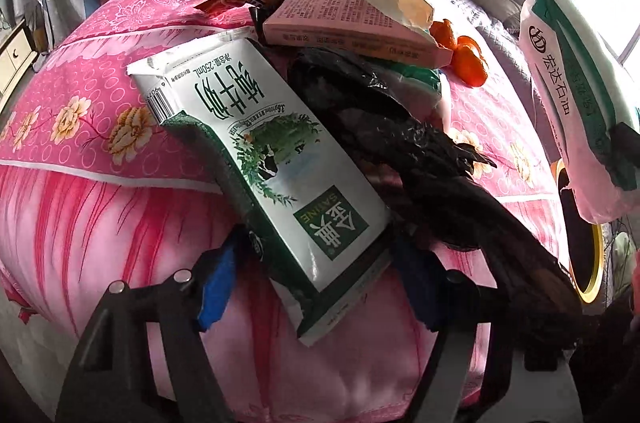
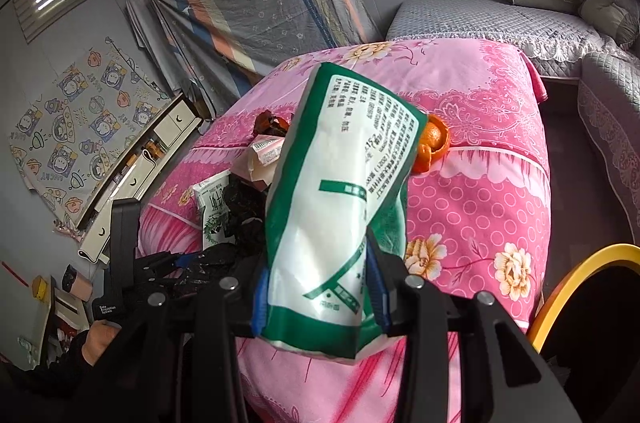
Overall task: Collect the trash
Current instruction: 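Grasp the green-white milk carton with the left gripper while the right gripper holds the wipes pack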
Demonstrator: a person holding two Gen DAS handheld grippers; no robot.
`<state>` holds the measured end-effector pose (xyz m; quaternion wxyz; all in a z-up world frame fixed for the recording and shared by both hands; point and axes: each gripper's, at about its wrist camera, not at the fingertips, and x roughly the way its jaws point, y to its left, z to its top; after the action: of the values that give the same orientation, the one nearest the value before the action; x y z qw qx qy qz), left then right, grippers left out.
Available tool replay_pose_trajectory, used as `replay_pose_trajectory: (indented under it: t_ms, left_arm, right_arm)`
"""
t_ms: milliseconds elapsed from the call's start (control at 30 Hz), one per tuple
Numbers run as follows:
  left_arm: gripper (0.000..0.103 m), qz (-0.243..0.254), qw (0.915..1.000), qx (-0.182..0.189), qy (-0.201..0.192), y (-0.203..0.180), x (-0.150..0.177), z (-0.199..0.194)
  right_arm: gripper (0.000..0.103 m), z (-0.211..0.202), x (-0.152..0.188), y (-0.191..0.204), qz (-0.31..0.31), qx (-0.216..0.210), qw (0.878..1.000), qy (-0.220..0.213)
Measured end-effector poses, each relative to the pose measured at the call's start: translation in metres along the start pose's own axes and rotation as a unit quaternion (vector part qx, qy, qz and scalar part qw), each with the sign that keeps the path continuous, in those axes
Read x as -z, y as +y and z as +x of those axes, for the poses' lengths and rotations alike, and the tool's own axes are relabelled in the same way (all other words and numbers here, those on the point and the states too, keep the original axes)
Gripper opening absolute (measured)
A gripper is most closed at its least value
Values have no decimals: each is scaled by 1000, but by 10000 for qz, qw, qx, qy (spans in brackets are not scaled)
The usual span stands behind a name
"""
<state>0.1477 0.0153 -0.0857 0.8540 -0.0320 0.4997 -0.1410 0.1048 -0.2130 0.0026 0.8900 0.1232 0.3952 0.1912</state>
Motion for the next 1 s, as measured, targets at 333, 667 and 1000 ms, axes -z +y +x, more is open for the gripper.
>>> replay_pose_trajectory:
  t_ms: [333, 667, 1000]
  left_arm:
    - [45, -62, 9989, 331, -316, 17, 8, -20]
    - [39, -250, 9964, 471, -662, 44, 18, -39]
    - [31, -163, 9942, 230, -1042, 64, 22, -56]
  right_arm:
    - [37, 7, -3, 15, -143, 86, 9998, 98]
    - [37, 14, -1, 27, -263, 66, 9995, 177]
    - [37, 19, 0, 30, -293, 69, 9993, 215]
